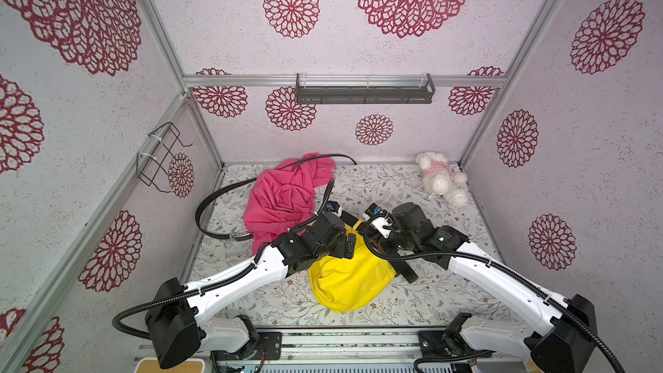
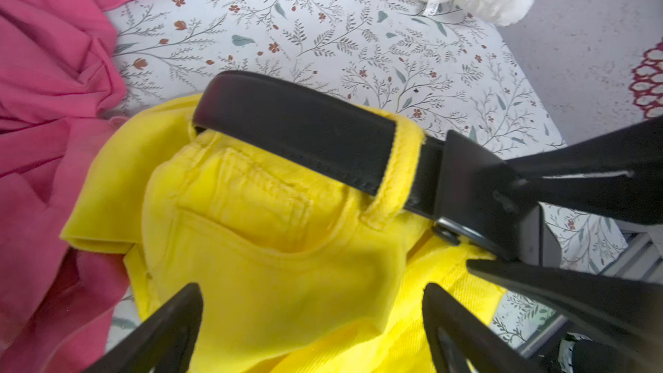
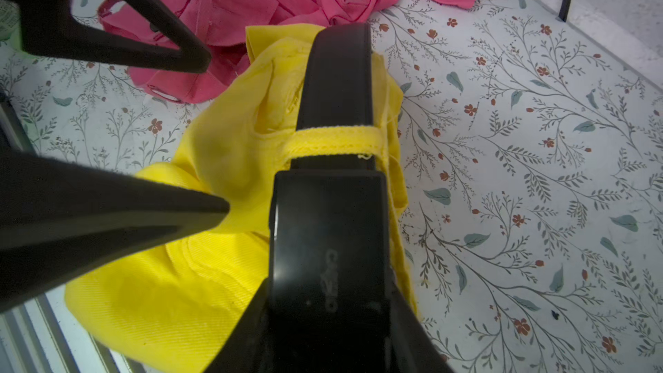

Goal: Remove the belt from the trousers

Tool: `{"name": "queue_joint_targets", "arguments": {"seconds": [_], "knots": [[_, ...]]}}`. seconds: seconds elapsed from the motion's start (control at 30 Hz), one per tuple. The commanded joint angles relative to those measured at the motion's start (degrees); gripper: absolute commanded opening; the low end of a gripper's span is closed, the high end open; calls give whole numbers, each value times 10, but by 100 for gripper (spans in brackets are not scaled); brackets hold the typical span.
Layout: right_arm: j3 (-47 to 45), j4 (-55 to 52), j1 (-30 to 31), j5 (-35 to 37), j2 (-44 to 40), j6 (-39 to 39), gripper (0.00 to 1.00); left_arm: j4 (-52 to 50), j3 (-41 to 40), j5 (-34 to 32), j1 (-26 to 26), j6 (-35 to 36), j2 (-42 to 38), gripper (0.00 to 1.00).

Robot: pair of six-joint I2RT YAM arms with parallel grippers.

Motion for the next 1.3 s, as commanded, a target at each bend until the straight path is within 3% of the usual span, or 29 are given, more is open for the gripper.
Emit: {"name": "queue_joint_targets", "arguments": {"seconds": [0.0, 0.23, 0.47, 0.63, 0.83, 0.97, 1.1, 1.27], "knots": [[35, -3, -6, -14, -30, -9, 17, 34, -7, -16, 1, 12, 32, 97], [29, -13, -7, -44, -57, -5, 14, 118, -33, -60, 53, -38, 63, 98], [13, -42, -8, -37, -106, -1, 10, 124, -65, -52, 169, -88, 93, 99], [16, -36, -20, -49, -116, -9, 10, 95, -59, -37, 169, -62, 105, 100], [51, -37, -46, -77, -83, -34, 10, 93, -49, -143, 64, 44, 3, 97], [101, -57, -69, -120, -61, -48, 10, 134, -84, -170, 45, 121, -77, 97], [152, -91, -78, -160, -41, -64, 9, 225, -129, -101, 45, 226, -134, 97], [197, -115, -84, -189, -30, -72, 9, 260, -106, -12, 44, 335, -113, 97]]}}
